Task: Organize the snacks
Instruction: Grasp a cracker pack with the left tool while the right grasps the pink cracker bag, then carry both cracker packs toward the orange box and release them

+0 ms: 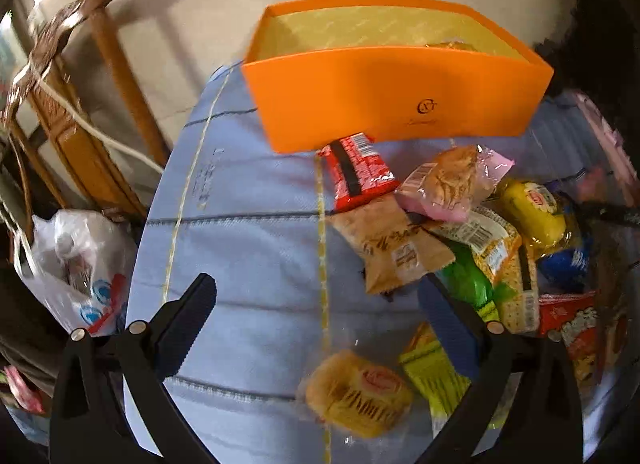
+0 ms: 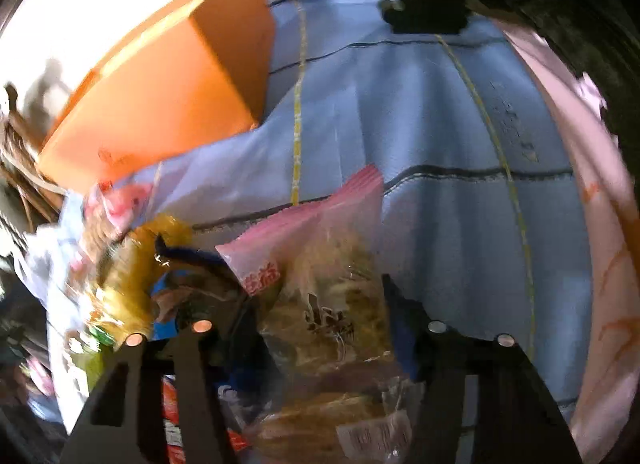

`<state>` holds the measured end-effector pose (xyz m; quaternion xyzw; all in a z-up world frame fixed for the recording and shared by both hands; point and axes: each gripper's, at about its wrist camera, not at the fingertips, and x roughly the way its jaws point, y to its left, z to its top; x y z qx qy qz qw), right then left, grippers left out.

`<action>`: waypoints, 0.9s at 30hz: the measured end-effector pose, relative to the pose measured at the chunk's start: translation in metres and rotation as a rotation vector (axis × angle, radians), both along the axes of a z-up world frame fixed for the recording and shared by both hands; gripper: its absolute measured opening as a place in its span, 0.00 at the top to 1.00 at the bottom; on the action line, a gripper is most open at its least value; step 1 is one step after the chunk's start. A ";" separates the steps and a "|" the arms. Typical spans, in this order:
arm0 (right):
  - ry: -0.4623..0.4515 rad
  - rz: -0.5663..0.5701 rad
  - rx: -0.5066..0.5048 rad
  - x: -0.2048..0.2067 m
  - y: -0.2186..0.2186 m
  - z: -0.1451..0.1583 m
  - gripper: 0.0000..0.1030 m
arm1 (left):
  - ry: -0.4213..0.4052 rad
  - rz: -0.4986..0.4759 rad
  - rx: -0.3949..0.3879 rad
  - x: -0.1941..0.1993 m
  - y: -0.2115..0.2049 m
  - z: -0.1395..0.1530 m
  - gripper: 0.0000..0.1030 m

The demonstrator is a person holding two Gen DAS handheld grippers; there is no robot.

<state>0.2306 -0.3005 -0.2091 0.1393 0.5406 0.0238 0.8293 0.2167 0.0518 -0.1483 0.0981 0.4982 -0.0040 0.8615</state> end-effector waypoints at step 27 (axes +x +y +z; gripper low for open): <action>-0.257 0.079 0.092 -0.040 0.023 0.109 0.46 | 0.095 0.225 -0.130 0.015 0.026 0.004 0.68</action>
